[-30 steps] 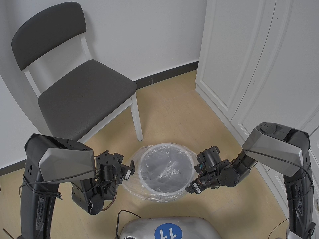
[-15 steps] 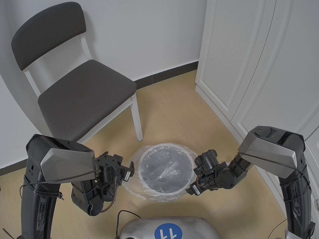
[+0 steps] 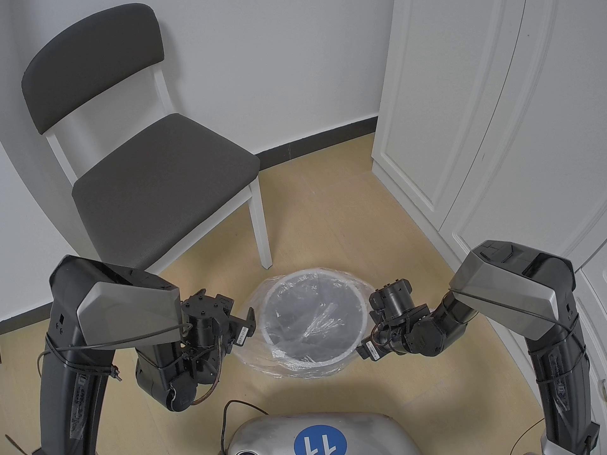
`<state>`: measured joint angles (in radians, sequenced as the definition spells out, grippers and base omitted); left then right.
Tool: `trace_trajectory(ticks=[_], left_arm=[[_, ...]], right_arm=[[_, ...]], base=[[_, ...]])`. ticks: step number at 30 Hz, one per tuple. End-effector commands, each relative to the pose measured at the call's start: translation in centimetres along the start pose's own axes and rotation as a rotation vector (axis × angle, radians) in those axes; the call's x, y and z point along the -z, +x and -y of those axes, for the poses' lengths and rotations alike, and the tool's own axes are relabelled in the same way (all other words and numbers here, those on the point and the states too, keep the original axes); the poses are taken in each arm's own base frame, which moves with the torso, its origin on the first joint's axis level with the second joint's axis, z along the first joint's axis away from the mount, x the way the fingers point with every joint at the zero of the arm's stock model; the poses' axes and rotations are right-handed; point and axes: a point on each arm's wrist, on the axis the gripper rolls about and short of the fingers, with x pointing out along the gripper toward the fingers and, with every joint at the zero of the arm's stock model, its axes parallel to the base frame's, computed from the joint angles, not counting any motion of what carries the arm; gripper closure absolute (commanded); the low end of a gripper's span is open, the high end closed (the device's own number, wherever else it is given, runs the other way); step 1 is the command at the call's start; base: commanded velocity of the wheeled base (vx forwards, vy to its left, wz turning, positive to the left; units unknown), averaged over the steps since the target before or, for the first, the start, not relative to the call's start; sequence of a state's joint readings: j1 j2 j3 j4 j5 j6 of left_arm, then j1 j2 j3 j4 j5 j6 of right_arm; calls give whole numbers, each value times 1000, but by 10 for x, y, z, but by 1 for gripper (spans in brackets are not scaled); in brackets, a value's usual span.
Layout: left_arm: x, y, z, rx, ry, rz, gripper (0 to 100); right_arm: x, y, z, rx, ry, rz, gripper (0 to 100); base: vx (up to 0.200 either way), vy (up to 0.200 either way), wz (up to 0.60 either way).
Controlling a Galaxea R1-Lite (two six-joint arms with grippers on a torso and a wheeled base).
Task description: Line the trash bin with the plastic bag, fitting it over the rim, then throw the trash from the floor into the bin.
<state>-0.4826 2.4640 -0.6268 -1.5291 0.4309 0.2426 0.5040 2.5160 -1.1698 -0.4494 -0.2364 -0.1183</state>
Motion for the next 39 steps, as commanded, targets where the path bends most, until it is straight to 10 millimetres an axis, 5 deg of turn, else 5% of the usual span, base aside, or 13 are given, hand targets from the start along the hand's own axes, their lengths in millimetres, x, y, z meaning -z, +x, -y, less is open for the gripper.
trace_trajectory(ticks=[1, 23, 33, 39], left_arm=[[-1, 0, 0, 0, -3, 3, 0], [-1, -6, 9, 28, 10, 3, 0], [-10, -12, 13, 45, 6, 29, 0], [-12, -18, 8, 43, -21, 25, 0]], right_arm=[[1, 6, 7, 18, 15, 21, 0], [-10, 33, 71, 99, 102, 70, 0], [-9, 35, 69, -147, 203, 120, 0], [-1, 28, 70, -152, 181, 94, 0]], base=[[0, 0, 0], [0, 0, 0], [0, 0, 0], [0, 0, 0]])
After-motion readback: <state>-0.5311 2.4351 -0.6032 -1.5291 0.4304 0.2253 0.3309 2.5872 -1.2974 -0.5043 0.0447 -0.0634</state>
